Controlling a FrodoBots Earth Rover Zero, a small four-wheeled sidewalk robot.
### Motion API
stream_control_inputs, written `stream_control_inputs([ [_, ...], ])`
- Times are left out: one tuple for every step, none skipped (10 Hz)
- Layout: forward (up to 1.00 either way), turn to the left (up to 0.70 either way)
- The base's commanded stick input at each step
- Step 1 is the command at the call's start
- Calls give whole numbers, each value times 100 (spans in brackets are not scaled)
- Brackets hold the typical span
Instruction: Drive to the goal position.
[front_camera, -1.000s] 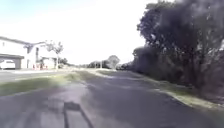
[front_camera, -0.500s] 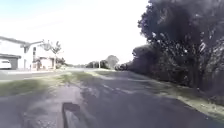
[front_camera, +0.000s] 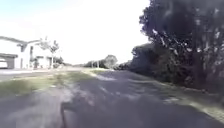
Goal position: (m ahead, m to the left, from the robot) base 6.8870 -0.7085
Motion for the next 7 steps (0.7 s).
stream_control_inputs([
  [100, 0],
  [100, 0],
  [100, 0],
  [100, 0],
  [100, 0],
  [100, 0],
  [100, 0],
])
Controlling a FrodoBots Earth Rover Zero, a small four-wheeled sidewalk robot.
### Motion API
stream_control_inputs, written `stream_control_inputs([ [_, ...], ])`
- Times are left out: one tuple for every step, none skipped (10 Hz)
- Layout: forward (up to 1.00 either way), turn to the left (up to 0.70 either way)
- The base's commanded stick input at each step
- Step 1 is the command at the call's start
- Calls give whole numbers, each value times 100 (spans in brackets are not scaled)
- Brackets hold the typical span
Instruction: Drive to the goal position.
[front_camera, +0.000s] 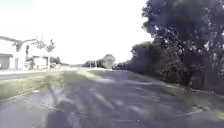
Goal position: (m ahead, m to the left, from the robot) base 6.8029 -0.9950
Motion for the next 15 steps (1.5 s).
stream_control_inputs([
  [100, 0],
  [100, 0],
  [100, 0],
  [100, 0],
  [100, 0],
  [100, 0],
  [100, 0],
  [100, 0],
  [100, 0],
  [100, 0],
  [100, 0],
  [100, 0],
  [100, 0],
  [100, 0],
  [100, 0],
])
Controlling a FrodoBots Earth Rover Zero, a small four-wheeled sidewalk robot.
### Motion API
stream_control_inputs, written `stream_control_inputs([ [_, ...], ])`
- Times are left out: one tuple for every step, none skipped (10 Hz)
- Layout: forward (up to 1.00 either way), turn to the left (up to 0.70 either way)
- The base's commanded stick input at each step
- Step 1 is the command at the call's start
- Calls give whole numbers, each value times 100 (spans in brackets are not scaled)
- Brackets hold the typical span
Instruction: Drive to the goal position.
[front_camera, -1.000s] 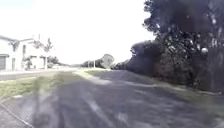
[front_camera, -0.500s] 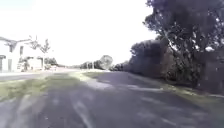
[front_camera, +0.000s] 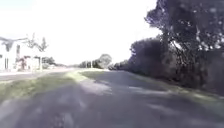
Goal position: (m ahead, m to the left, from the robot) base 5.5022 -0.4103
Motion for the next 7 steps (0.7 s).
stream_control_inputs([
  [100, 0],
  [100, 0],
  [100, 0],
  [100, 0],
  [100, 0],
  [100, 0],
  [100, 0],
])
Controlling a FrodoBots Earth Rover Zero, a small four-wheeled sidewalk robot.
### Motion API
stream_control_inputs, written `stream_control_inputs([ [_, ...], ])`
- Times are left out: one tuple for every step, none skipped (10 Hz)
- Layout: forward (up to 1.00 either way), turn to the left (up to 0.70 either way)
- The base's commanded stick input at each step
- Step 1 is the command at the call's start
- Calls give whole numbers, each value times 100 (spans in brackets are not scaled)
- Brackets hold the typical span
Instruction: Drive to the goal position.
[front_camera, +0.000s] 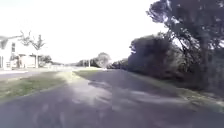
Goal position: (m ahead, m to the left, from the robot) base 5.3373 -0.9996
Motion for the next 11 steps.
stream_control_inputs([
  [100, 0],
  [100, 0],
  [100, 0],
  [100, 0],
  [100, 0],
  [100, 0],
  [100, 0],
  [100, 0],
  [100, 0],
  [100, 0],
  [100, 0],
])
